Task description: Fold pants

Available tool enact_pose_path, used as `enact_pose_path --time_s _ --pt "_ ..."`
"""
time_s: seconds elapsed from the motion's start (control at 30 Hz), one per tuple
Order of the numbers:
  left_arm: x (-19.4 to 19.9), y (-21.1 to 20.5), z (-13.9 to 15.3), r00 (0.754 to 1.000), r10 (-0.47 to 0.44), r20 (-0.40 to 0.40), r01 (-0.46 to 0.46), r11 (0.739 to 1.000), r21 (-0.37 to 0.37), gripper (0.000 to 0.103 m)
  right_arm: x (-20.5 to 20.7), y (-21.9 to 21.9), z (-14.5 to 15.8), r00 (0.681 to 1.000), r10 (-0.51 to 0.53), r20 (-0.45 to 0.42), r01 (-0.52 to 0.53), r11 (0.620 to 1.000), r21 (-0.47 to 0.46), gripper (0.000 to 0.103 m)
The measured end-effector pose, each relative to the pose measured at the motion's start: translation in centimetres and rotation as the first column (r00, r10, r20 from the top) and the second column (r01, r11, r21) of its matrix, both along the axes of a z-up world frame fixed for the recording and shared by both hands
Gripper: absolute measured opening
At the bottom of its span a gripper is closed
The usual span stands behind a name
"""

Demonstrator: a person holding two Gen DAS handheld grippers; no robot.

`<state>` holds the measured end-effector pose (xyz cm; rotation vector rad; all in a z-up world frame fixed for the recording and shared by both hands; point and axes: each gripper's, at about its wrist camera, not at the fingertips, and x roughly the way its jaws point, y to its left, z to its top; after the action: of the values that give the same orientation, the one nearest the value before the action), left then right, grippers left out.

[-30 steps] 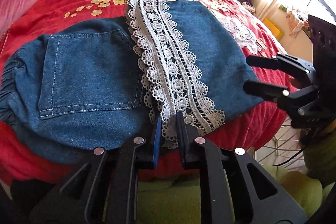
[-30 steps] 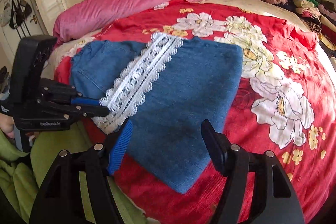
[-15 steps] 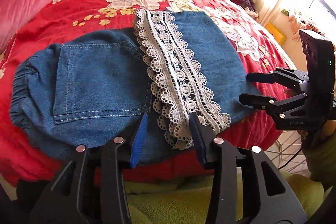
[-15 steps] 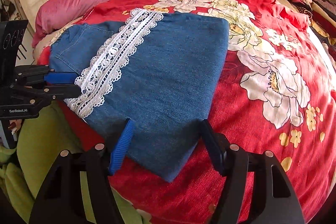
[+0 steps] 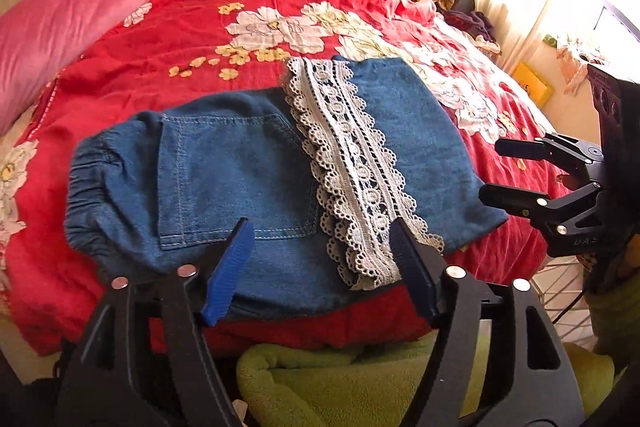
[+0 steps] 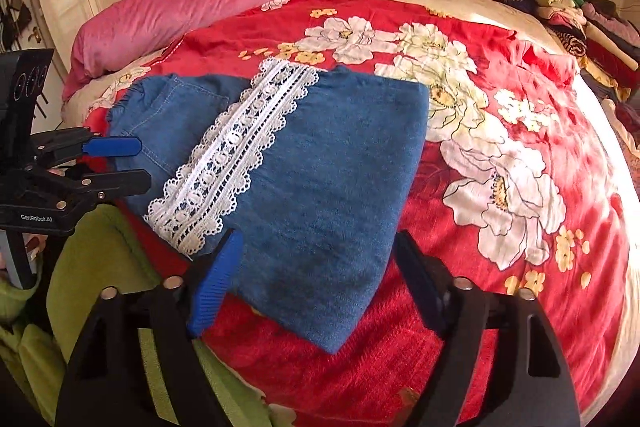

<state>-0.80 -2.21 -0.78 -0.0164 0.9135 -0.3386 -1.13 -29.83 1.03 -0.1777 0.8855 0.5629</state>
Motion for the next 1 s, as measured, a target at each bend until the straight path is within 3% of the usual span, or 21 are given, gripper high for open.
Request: enact_pose_path --time_s 0.33,1.0 --pt "-0.3 1.1 1.4 0.998 0.039 0.047 -0.04 0.999 0.026 0.08 0.2 0.6 1.4 0.999 -0.005 0.035 0.005 1.0 -0.006 0.085" --pt "-0.2 6.6 1.3 0.982 0.184 0.05 -0.185 0.982 0.026 0.086 1.8 7.7 3.2 0.986 0.142 0.087 -0.138 0.989 -0.051 0.085"
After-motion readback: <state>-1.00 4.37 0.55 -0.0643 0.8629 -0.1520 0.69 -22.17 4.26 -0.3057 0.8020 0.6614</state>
